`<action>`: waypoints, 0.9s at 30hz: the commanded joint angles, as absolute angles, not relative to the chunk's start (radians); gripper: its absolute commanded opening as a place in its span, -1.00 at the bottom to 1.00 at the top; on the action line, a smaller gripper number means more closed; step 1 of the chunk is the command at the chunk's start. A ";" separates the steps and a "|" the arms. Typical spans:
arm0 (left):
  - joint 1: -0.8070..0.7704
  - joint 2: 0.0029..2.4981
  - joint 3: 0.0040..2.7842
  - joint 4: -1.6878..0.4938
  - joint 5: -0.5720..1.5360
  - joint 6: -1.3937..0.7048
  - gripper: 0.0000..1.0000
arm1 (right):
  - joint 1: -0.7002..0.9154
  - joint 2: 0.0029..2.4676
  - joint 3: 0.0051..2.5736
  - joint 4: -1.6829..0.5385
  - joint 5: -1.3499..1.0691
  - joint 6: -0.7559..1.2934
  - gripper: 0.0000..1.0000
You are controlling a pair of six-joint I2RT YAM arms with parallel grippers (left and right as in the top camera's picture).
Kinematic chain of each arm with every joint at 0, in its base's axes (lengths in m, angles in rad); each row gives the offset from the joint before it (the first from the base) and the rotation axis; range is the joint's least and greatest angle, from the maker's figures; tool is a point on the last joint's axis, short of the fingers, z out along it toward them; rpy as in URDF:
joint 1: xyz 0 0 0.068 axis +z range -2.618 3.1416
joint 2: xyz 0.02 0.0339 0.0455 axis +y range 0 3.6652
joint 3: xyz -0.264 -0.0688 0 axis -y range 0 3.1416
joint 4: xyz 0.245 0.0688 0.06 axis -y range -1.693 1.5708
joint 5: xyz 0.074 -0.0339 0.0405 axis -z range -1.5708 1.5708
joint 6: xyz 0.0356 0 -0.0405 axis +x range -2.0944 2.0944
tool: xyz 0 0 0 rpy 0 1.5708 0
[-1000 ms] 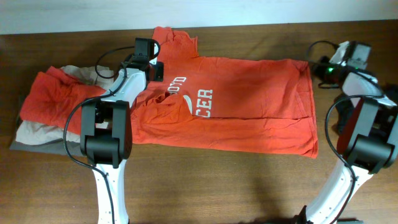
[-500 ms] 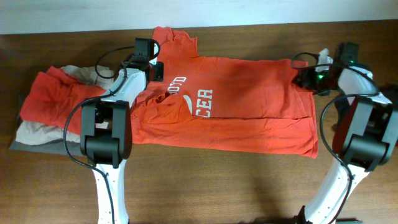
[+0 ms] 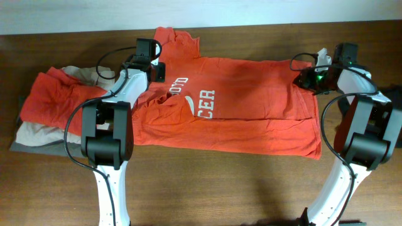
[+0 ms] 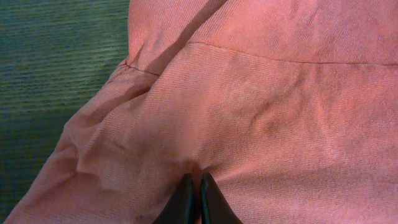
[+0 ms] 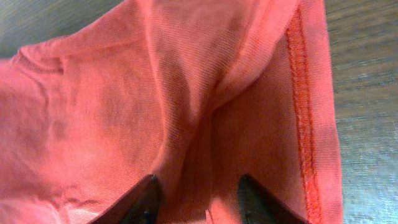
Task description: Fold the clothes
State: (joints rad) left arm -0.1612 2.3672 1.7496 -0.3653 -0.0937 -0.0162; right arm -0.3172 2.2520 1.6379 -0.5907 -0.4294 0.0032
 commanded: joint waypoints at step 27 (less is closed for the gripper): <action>-0.167 2.465 1.689 -0.402 -0.048 -0.004 -0.88 | -0.443 2.206 1.694 -0.620 -0.268 0.030 -0.67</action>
State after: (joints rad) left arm -0.1627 2.3672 1.7496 -0.3618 -0.0788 -0.0162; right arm -0.4248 2.2543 1.6569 -0.6342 -0.3721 0.0269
